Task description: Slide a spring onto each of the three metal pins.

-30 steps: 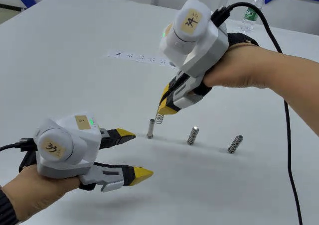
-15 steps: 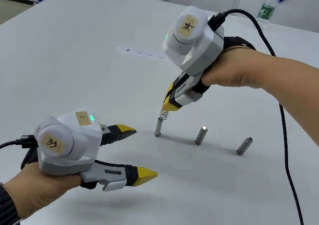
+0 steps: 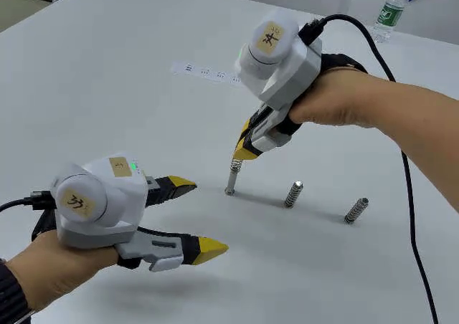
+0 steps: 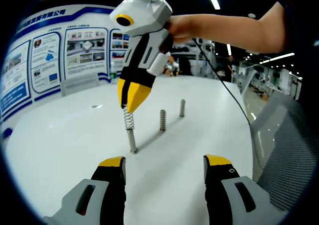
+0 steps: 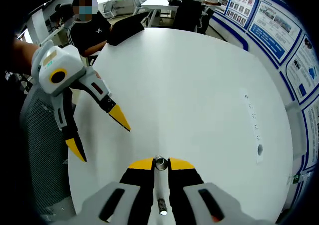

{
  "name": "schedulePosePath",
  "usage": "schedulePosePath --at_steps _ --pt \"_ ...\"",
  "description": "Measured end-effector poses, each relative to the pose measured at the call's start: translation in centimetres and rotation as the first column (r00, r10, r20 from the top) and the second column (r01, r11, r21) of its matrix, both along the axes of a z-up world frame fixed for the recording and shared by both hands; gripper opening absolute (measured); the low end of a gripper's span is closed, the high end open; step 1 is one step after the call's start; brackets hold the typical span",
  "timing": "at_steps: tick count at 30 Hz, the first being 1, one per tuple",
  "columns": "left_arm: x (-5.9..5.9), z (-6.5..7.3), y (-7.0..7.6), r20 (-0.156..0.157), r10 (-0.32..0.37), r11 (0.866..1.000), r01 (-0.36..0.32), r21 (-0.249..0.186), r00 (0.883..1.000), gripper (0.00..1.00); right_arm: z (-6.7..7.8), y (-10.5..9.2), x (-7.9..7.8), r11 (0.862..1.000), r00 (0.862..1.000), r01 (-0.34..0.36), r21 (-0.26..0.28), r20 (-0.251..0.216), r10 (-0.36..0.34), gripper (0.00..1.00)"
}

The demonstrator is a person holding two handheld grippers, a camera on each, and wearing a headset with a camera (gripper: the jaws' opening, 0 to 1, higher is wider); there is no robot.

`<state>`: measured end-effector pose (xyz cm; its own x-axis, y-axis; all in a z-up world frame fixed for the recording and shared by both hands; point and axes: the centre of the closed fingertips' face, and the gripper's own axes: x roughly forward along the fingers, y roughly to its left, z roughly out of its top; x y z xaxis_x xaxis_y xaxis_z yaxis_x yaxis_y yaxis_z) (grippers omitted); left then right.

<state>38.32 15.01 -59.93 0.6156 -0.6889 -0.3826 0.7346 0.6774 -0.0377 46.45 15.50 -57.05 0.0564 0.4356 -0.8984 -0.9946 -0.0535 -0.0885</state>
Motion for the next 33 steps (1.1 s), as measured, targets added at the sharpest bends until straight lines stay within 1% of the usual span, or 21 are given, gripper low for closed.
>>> schedulePosePath --at_steps 9,23,26,29,33 --pt "0.1 0.0 0.2 0.001 0.006 1.000 -0.006 0.000 1.000 0.64 -1.1 0.2 0.4 1.000 1.000 0.014 -0.005 -0.010 -0.014 0.12" --pt "0.0 -0.1 0.4 -0.004 0.011 1.000 -0.011 0.000 1.000 0.64 -4.1 0.2 0.1 0.998 0.998 0.042 -0.037 -0.038 -0.044 0.12" --pt "0.1 -0.1 0.5 -0.005 0.013 1.000 -0.013 0.000 1.000 0.64 -4.9 0.3 0.3 0.998 0.997 0.055 -0.035 -0.043 -0.056 0.12" --pt "0.1 -0.2 0.5 -0.005 0.014 1.000 -0.014 0.000 1.000 0.64 -5.3 0.3 0.4 0.997 0.997 0.064 -0.030 -0.043 -0.065 0.12" --pt "0.2 -0.1 0.6 -0.005 0.015 1.000 -0.015 -0.001 1.000 0.64 -5.7 0.2 0.3 0.997 0.997 0.063 -0.039 -0.038 -0.064 0.12"
